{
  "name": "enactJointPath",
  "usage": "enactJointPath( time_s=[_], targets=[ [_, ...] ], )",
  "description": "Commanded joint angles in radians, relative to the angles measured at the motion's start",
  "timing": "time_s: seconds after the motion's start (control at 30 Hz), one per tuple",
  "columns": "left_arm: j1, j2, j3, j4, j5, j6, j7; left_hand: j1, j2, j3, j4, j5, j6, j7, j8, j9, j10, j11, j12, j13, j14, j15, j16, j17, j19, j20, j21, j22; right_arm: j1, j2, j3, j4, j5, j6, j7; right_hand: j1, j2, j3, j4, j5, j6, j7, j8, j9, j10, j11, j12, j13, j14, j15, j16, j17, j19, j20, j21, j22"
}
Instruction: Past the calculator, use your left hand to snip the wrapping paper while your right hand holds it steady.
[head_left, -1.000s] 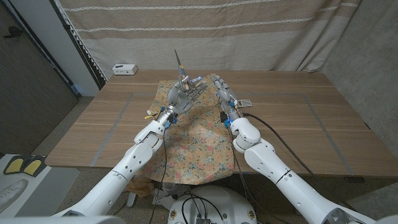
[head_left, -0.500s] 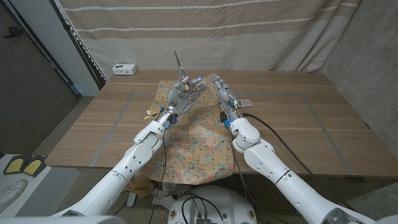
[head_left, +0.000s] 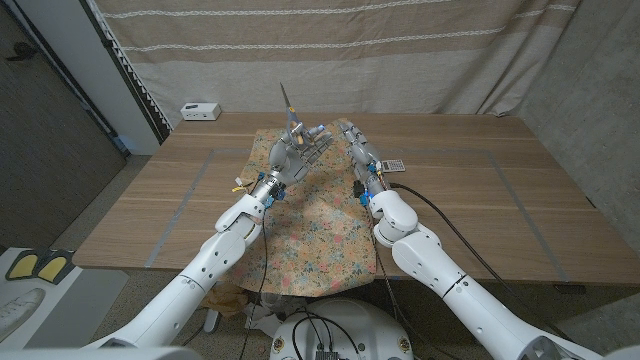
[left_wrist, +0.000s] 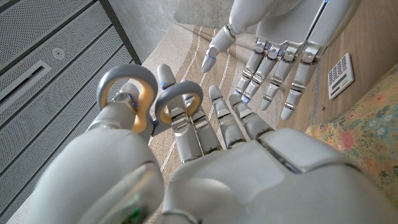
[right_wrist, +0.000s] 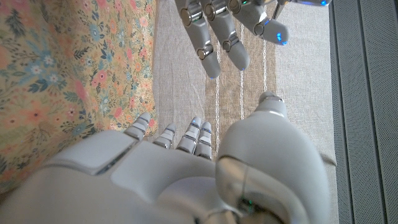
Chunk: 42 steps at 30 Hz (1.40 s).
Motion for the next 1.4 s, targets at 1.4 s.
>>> enactJointPath(
  time_s=[1.4],
  targets=[
    [-0.018, 0.024, 0.028, 0.020, 0.117, -0.074, 0.055, -0.054, -0.014, -0.288, 0.000, 0.072, -0.461, -0.183, 0.018, 0.007, 0.084, -0.081, 0.006, 0.040, -0.004, -0.167, 0.006, -0.010, 0.006, -0.067, -0.005, 0.001, 0.004, -0.001, -0.004, -0.010, -0.022, -0.002, -0.009, -0.003, 0.007, -0.014, -0.001, -0.001, -0.032, 0.007, -0.013, 0.001, -0.014, 0.002, 0.000, 0.000, 0.002, -0.037, 0.007, 0.000, 0.004, 0.012, 0.004, 0.001]
  ],
)
